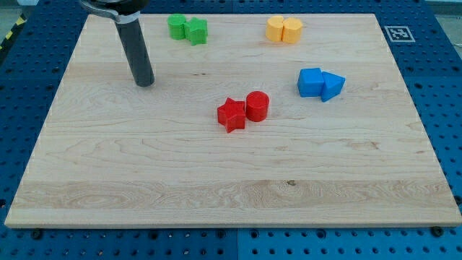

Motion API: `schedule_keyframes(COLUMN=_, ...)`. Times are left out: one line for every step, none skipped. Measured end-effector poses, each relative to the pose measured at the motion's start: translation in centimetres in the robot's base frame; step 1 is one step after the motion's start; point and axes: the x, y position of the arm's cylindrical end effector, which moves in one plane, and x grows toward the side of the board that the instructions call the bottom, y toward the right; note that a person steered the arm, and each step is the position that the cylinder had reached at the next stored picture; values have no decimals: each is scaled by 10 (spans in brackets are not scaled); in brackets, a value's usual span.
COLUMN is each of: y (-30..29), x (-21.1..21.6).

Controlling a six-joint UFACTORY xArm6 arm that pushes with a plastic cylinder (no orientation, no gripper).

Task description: Point your arm to the green circle

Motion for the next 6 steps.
schedule_keyframes(y=0, x=0)
schedule_keyframes(y=-1, x=-11)
schedule_keyframes(y=-19, x=-43)
schedule_keyframes(y=-44, x=-81)
schedule_keyframes(y=-47, x=-136)
schedule_keyframes(y=-47, x=-162)
